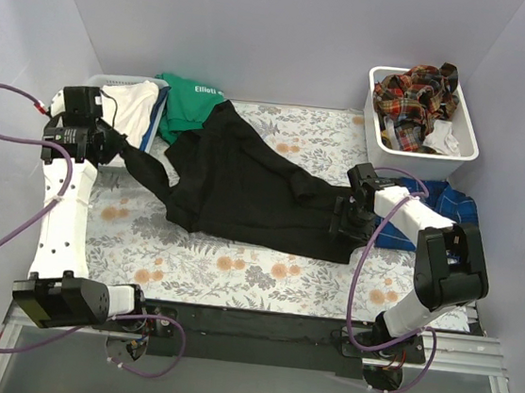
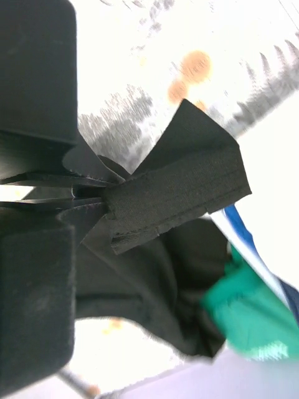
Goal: Fold and stack the long sleeve shirts
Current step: Flatten the shirt out
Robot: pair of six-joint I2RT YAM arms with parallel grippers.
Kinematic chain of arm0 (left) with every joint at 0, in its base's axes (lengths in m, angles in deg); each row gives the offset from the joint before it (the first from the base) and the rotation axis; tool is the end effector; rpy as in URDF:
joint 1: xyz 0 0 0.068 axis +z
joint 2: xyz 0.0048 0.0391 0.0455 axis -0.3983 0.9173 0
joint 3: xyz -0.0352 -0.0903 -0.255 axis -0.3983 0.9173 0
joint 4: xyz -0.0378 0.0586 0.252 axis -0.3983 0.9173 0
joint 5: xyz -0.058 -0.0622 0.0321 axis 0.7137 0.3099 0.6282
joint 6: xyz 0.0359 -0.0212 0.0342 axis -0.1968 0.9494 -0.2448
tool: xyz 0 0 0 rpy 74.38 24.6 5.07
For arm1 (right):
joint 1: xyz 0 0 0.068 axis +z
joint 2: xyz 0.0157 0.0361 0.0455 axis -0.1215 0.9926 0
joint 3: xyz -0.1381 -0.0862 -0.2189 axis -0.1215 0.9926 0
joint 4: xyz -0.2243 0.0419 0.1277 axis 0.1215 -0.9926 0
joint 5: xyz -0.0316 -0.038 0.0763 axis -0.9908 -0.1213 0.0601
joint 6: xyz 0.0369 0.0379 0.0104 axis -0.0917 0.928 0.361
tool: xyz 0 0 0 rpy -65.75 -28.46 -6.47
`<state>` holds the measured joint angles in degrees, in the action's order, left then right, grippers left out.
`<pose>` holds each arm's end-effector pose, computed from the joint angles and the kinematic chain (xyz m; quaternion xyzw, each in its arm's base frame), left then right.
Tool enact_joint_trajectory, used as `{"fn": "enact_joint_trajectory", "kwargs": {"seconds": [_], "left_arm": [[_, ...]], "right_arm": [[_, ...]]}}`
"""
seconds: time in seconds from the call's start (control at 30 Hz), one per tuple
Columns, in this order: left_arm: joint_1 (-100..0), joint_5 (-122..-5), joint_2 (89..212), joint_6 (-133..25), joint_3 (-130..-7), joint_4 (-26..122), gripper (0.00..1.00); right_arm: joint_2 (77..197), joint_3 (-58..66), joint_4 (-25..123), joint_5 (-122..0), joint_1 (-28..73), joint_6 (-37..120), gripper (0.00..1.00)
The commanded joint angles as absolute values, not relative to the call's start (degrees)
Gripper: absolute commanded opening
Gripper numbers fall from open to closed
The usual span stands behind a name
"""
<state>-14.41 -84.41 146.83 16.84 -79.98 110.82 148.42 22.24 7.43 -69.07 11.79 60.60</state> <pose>0.2323 0.0450 0.3921 -0.6947 0.6197 -0.1264 0.3425 0.2762 0.0938 0.1800 0.0644 0.9912 0.0421 0.1081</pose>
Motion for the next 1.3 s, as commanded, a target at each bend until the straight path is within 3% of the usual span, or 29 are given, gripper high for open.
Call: {"fn": "enact_joint_trajectory", "kwargs": {"seconds": [0.0, 0.1, 0.37, 0.7, 0.9, 1.0, 1.03, 1.13, 1.27], "left_arm": [[-14.3, -77.0, 146.3, 12.8, -82.9, 107.1, 0.00], [-14.8, -73.8, 146.0, 10.3, -86.2, 105.2, 0.00], [-21.0, -82.1, 144.1, 5.9, -100.0, 104.9, 0.00], [-21.2, -79.7, 134.8, 6.4, -90.5, 100.1, 0.02], [-21.2, -91.1, 129.9, 8.7, -91.8, 101.9, 0.02], [-21.2, -98.4, 126.4, 9.7, -92.3, 101.5, 0.02], [-21.1, -99.8, 125.5, 10.1, -92.3, 101.3, 0.02], [-21.2, -102.8, 122.8, 10.5, -92.3, 100.6, 0.02], [-21.2, -104.9, 121.0, 9.5, -93.3, 100.5, 0.02]], "right_arm": [[147.6, 19.5, 5.2, -71.7, 11.7, 59.7, 0.71], [147.3, 19.6, 5.3, -71.5, 11.7, 60.7, 0.71], [148.5, 19.3, 5.4, -70.1, 11.6, 58.6, 0.72], [153.7, 19.7, 5.4, -69.7, 12.4, 54.7, 0.70], [152.3, 23.8, 5.8, -69.4, 15.1, 56.1, 0.65], [152.0, 25.2, 6.7, -69.1, 15.2, 56.7, 0.52], [151.8, 25.3, 6.9, -69.1, 15.1, 56.8, 0.34], [151.1, 25.4, 6.4, -69.1, 15.1, 57.0, 0.02], [148.0, 24.5, 4.7, -69.1, 15.1, 57.5, 0.01]]}}
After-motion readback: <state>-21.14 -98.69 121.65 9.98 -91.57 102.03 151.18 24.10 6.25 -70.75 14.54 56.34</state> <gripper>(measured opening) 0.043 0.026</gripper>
